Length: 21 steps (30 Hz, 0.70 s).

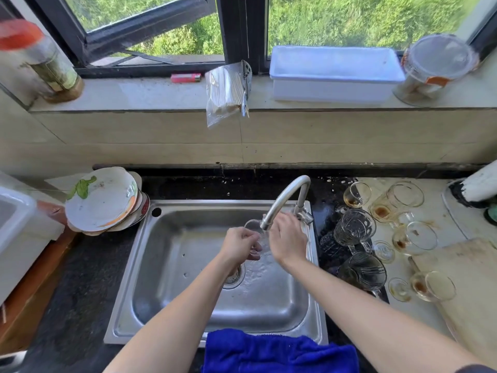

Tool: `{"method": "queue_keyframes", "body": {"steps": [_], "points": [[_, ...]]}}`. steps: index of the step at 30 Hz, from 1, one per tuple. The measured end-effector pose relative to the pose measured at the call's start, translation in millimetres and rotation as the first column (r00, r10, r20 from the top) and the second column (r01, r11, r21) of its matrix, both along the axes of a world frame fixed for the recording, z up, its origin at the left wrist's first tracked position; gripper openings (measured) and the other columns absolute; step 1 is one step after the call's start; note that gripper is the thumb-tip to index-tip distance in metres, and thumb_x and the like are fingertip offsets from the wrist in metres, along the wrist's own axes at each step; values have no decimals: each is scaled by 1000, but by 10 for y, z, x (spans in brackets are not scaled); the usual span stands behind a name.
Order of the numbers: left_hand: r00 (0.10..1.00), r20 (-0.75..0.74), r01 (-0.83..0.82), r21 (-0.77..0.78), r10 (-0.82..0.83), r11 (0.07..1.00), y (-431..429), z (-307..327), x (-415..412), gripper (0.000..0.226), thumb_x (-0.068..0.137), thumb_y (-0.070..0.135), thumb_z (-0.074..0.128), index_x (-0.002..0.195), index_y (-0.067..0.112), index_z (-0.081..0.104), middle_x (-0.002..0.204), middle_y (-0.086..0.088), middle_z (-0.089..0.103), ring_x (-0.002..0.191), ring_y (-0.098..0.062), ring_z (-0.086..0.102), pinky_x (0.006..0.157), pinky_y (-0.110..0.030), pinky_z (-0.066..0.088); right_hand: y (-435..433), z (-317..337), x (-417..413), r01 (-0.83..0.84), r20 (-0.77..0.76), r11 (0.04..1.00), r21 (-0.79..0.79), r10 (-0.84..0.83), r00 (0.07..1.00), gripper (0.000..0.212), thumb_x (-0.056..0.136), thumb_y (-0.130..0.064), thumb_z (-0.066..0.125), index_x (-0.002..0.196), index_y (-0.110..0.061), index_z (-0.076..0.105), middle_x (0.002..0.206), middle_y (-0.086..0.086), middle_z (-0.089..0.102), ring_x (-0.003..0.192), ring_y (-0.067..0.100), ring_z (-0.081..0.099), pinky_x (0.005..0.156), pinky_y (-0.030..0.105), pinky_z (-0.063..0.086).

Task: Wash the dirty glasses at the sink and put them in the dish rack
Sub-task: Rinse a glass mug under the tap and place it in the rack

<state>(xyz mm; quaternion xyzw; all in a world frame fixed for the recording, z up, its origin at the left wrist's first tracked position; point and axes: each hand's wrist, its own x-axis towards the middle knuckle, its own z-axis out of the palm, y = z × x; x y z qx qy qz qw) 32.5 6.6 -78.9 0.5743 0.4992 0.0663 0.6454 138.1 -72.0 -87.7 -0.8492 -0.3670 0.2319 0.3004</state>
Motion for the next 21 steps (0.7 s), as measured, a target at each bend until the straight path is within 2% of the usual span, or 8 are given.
{"method": "queue_keyframes", "body": {"steps": [2,4,8,12,14,16,19,21], "points": [[999,-26,38,104,-35,994,7,6,-48,14,94,1,54,84,1,65,66,-15,62,54,-20,57,60,-34,58,8,-93,99,0,-126,1000,-6,-1,992,62,90,-50,18,107,-19,68,130,-3,59,130,19,44,107,47,37],[994,-67,102,219,-89,970,18,19,-98,16,94,3,54,83,6,65,69,-15,67,59,-21,61,62,-33,57,9,-100,264,125,-299,989,-84,-144,943,52,97,-46,31,101,-11,69,117,3,66,110,22,56,99,44,43],[982,-148,167,422,-114,891,44,-2,-97,25,90,3,55,72,17,65,62,-4,68,65,-20,67,72,-36,58,54,-55,23,-57,-52,998,-31,55,997,47,94,-52,27,86,-27,66,99,-12,64,99,7,51,91,40,37],[978,-161,195,502,-131,843,72,-58,-151,17,89,10,56,83,16,71,67,3,69,70,-20,67,73,-39,56,37,-128,196,33,-318,998,-47,-47,947,38,95,-42,39,86,-19,68,100,-5,68,100,19,61,91,41,47],[978,-154,202,548,-140,812,26,-46,-159,16,90,12,57,88,17,72,69,4,69,72,-19,66,72,-36,54,27,-125,305,132,-451,984,-119,-172,876,43,90,-47,42,93,-12,67,103,3,68,100,26,61,89,44,49],[974,-144,225,640,-173,734,-22,-15,-158,17,92,11,57,93,17,73,77,3,71,75,-18,65,72,-29,49,38,-119,259,258,-636,955,-143,-289,716,38,86,-50,52,102,-18,64,105,-4,63,99,23,60,76,47,56],[953,-138,277,760,-270,589,8,20,-168,22,89,5,59,101,17,73,94,2,72,86,-17,62,73,-18,38,71,-86,218,364,-807,917,-161,-335,486,26,84,-34,65,106,-20,69,107,3,65,88,24,66,62,38,58],[962,-83,235,741,-261,629,4,23,-159,32,87,4,61,116,18,67,104,1,65,93,-18,62,79,-21,46,80,-99,283,432,-837,889,-150,-347,424,21,82,-24,67,101,-16,73,103,7,70,83,26,69,65,40,56]]}}
